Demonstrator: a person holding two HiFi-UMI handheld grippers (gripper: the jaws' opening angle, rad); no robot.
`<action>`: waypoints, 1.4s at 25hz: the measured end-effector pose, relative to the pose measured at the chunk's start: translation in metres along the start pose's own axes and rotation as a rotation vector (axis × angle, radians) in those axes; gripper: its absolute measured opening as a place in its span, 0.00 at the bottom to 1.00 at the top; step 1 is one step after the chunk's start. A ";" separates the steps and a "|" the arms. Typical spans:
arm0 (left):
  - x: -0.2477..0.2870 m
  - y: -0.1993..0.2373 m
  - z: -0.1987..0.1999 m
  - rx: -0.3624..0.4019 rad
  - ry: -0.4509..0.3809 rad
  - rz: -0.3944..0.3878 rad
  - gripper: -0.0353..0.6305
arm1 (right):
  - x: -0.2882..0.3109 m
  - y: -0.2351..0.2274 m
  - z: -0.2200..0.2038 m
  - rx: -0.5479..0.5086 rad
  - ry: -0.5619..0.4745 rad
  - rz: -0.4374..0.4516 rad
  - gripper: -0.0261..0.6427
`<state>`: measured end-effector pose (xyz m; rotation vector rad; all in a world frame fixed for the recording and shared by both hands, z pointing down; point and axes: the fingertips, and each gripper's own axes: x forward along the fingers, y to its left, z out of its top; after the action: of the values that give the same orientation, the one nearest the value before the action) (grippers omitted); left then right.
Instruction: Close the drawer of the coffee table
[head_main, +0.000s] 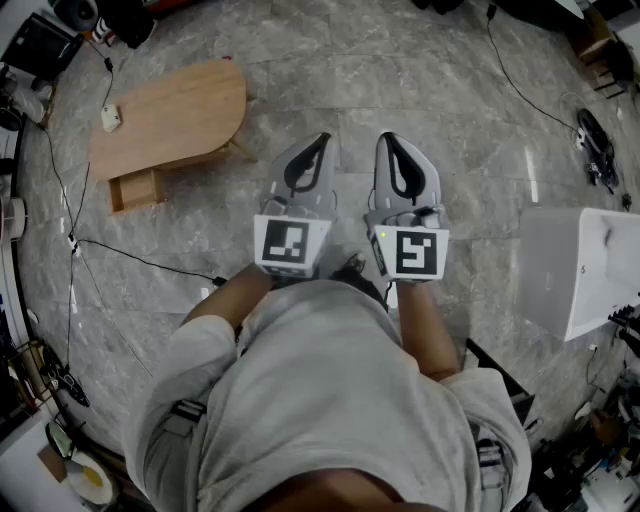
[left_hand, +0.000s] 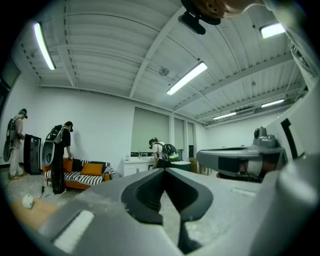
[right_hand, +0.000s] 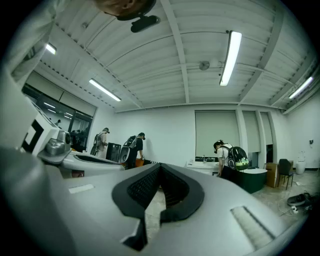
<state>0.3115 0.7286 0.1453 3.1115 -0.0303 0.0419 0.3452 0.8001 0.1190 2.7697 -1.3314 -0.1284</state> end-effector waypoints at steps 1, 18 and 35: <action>-0.002 0.008 -0.001 0.000 0.000 0.005 0.09 | 0.005 0.007 -0.001 -0.001 0.003 0.008 0.05; -0.072 0.207 0.004 -0.005 -0.029 0.287 0.09 | 0.137 0.192 0.014 0.017 -0.061 0.332 0.05; -0.218 0.402 0.003 -0.027 -0.044 0.690 0.09 | 0.221 0.429 0.029 0.042 -0.086 0.726 0.05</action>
<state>0.0858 0.3309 0.1483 2.9029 -1.0775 -0.0127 0.1464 0.3591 0.1209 2.1423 -2.2665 -0.1754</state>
